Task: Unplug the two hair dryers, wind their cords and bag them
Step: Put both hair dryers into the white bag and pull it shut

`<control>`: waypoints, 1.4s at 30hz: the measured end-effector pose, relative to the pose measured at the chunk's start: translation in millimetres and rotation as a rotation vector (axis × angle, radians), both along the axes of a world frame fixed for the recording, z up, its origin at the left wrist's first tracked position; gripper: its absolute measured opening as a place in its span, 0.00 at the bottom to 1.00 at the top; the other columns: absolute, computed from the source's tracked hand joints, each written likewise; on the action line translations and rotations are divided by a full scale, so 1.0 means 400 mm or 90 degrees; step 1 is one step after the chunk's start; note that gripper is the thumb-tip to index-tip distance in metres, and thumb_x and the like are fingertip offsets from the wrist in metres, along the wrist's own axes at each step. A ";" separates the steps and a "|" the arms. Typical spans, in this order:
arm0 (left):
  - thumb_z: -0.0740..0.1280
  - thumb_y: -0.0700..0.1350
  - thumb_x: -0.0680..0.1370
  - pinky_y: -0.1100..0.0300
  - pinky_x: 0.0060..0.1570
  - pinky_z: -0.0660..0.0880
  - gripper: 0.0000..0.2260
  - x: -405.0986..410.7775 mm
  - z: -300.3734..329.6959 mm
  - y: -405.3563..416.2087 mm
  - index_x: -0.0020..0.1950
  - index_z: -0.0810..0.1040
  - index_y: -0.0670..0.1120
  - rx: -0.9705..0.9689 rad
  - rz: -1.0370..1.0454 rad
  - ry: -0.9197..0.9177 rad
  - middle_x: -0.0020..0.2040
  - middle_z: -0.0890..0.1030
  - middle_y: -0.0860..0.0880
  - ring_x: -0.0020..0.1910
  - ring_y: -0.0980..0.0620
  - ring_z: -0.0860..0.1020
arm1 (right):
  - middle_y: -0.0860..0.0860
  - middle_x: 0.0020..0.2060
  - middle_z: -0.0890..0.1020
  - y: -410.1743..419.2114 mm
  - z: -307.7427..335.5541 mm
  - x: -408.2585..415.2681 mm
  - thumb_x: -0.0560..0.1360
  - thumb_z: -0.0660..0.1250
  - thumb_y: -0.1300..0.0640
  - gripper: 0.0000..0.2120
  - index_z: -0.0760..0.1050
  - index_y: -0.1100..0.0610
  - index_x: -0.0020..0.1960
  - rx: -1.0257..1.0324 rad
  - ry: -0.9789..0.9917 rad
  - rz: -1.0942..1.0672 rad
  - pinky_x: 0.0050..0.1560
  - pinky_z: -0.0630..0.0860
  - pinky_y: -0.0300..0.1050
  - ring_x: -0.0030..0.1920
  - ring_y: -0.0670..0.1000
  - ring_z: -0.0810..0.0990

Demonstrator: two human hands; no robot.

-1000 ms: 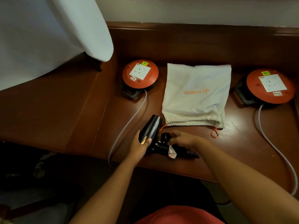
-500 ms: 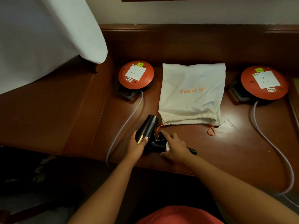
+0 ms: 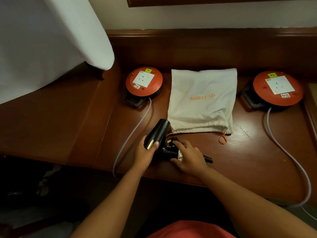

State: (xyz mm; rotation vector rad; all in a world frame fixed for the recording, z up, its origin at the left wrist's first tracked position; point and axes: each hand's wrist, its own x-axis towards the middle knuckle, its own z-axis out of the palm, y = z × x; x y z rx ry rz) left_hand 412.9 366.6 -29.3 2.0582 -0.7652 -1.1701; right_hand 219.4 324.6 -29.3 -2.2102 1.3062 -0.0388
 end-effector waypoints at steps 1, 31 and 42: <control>0.68 0.67 0.64 0.48 0.61 0.75 0.38 -0.003 0.009 -0.006 0.71 0.68 0.52 -0.011 -0.002 0.004 0.62 0.78 0.49 0.58 0.51 0.78 | 0.51 0.70 0.66 -0.001 0.009 -0.005 0.74 0.65 0.40 0.33 0.58 0.46 0.74 -0.010 0.001 0.001 0.58 0.69 0.52 0.63 0.56 0.73; 0.62 0.41 0.79 0.53 0.63 0.68 0.17 -0.165 0.029 -0.287 0.68 0.72 0.45 -0.106 -0.317 -0.338 0.65 0.74 0.44 0.64 0.44 0.69 | 0.50 0.67 0.69 -0.151 0.119 -0.310 0.73 0.67 0.41 0.27 0.67 0.45 0.70 -0.030 0.047 -0.178 0.47 0.75 0.45 0.54 0.53 0.78; 0.63 0.45 0.78 0.54 0.56 0.67 0.14 -0.156 -0.055 -0.324 0.64 0.71 0.47 -0.039 -0.563 -0.614 0.61 0.71 0.45 0.60 0.44 0.69 | 0.54 0.64 0.74 -0.143 0.097 -0.357 0.70 0.72 0.44 0.26 0.73 0.48 0.67 -0.076 0.037 -0.156 0.48 0.74 0.48 0.52 0.55 0.80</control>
